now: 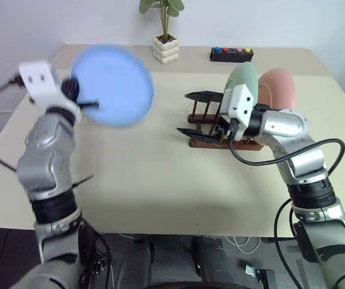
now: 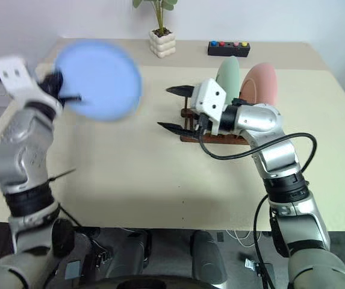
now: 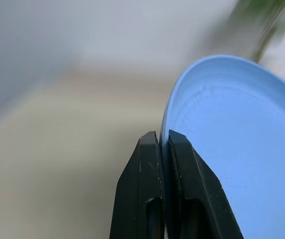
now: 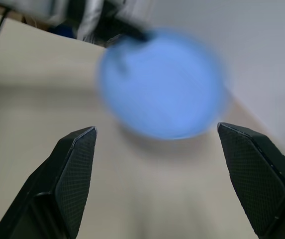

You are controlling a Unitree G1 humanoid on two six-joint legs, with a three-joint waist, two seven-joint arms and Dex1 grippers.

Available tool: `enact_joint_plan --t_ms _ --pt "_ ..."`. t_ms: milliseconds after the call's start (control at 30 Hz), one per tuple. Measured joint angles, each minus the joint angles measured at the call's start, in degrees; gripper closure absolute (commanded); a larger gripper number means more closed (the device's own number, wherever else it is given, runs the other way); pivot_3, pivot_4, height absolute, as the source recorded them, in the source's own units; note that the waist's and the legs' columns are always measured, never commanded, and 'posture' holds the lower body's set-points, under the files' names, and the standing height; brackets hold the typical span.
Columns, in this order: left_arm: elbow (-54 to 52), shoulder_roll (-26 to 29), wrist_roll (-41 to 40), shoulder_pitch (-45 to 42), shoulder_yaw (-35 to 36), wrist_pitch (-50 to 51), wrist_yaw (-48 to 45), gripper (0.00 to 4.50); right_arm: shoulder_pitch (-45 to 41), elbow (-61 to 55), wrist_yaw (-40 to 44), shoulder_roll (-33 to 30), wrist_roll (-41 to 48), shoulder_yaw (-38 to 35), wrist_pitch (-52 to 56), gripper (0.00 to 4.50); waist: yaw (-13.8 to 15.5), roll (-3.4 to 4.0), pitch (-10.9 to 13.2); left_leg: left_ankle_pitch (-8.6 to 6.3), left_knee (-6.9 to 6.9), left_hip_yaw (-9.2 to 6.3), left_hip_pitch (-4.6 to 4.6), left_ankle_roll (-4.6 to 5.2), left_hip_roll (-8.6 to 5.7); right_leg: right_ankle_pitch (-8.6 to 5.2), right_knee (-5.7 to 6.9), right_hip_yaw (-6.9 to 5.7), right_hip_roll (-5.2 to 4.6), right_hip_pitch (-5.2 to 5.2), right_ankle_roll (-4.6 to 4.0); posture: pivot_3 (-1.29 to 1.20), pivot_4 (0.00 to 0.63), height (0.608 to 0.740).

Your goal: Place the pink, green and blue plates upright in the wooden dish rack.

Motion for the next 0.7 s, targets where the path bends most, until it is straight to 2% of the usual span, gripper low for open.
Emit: enact_joint_plan --t_ms 267,633,700 --pt "-2.55 -2.96 2.58 -3.92 -9.99 0.82 2.69 4.48 -2.76 6.93 -6.56 2.75 -15.51 5.55 -15.04 0.53 -0.36 0.01 0.01 0.0 -0.09 0.02 -0.01 -0.01 0.01 0.0 0.12 0.02 0.02 -0.16 -0.01 0.0 0.15 0.73" --pt "-8.65 -6.17 2.26 -4.97 -13.45 5.52 3.96 4.48 -4.74 15.34 -11.43 4.36 -26.94 10.13 -26.56 0.53 -0.22 0.01 0.01 0.01 -0.05 0.0 -0.01 -0.01 0.01 0.0 0.11 0.01 0.02 -0.11 -0.01 0.0 0.15 0.73" --pt "-8.76 -6.17 2.16 -4.96 -13.45 5.91 3.5 4.5 -4.8 16.14 -11.96 4.36 -28.2 10.24 -27.71 1.08 -0.24 0.01 0.0 0.01 -0.06 0.0 -0.01 -0.01 0.01 0.0 0.11 0.01 0.03 -0.11 -0.01 0.0 0.15 0.73"
